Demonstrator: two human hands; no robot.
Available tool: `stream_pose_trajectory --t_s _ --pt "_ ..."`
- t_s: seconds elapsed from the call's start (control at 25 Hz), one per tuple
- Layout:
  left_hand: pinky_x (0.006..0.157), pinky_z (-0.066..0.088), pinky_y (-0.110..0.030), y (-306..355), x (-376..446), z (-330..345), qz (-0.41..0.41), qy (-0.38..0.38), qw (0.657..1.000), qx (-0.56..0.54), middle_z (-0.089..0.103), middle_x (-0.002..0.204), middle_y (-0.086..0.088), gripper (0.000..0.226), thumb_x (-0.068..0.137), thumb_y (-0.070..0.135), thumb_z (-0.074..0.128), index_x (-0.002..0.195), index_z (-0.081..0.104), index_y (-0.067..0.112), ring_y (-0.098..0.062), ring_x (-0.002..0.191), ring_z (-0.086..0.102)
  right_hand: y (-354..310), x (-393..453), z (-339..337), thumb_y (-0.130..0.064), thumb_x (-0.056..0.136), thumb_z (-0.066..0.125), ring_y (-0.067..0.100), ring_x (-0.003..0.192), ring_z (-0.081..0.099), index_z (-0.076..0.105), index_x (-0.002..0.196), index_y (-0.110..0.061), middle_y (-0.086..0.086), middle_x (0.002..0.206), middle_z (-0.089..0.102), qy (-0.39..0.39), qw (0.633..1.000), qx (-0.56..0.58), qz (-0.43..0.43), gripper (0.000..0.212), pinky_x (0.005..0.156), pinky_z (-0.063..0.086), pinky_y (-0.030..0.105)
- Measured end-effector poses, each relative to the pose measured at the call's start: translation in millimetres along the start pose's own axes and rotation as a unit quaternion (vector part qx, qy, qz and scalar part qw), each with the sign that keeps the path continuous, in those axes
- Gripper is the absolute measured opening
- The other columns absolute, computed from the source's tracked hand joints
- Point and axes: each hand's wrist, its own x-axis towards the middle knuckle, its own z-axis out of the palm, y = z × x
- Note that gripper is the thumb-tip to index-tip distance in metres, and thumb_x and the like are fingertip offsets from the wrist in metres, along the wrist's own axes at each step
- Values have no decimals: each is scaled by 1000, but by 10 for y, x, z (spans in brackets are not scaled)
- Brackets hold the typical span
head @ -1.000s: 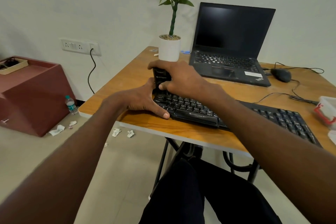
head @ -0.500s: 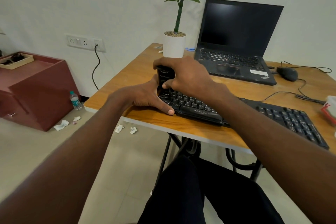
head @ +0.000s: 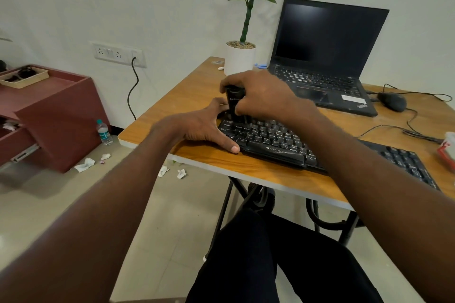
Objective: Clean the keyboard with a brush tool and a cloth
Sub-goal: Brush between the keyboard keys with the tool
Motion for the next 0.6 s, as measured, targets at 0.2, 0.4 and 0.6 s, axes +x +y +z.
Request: stream_pose_trajectory --t_s 0.2,0.4,0.6 --pt "123 37 -48 13 2 -8 2 -10 1000 -11 30 168 10 153 36 72 100 157 9 46 -20 147 39 226 26 -17 -24 84 79 22 123 59 57 138 -41 0 138 62 -9 998 64 10 60 99 54 41" --pt "122 38 -46 11 10 -1 -4 -11 1000 -12 27 169 11 153 36 71 100 157 9 48 -19 145 40 378 37 -13 -14 94 69 25 126 55 51 142 -39 5 143 55 -44 997 61 20 57 92 52 36" --pt "122 38 -44 -1 10 -15 -2 -13 1000 -13 29 167 12 152 38 69 100 157 9 47 -17 144 40 376 -10 -29 -17 93 67 29 121 58 53 132 -44 3 135 58 -57 997 -17 47 50 94 56 52"
